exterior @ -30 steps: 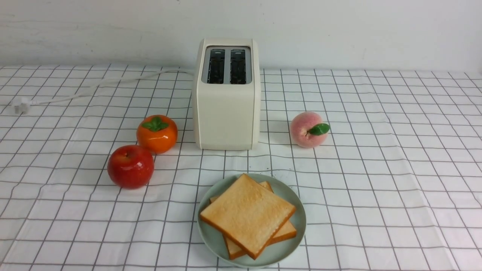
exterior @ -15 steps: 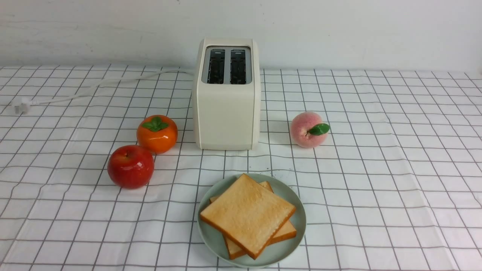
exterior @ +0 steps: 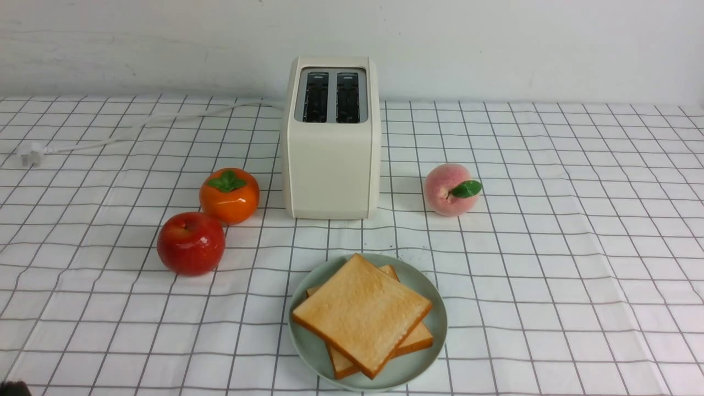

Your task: Take toasted bread from bread machine on white checkered table place on plate.

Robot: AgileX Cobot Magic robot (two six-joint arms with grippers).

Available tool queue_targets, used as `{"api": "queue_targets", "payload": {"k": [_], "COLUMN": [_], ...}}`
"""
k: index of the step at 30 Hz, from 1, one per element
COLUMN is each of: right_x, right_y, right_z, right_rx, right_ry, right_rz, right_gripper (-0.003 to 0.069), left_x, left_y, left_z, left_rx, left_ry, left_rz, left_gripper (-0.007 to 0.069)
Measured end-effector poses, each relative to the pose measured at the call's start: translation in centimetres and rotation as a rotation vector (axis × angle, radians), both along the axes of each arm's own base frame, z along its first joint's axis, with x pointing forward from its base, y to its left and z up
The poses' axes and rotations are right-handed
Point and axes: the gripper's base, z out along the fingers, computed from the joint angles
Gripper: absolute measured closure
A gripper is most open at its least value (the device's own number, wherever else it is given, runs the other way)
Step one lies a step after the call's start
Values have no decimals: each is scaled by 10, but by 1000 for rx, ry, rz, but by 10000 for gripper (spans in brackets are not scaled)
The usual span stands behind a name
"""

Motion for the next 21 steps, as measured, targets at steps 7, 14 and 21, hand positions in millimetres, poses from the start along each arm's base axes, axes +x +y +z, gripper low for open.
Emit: {"api": "queue_targets", "payload": {"k": [7,14,21], "right_x": [0,0,0], "right_y": [0,0,0], "right_z": [0,0,0], "right_rx": [0,0,0], "right_ry": [0,0,0], "right_rz": [0,0,0], "right_gripper": [628,627,623], "left_x": [-4,-4,-4], "left_y": [-2,-2,-2], "left_z": [-15,-15,-15], "left_rx": [0,0,0], "left_ry": [160,160,160], "left_rz": [-24,-24,-24], "left_gripper": [638,638,638]}}
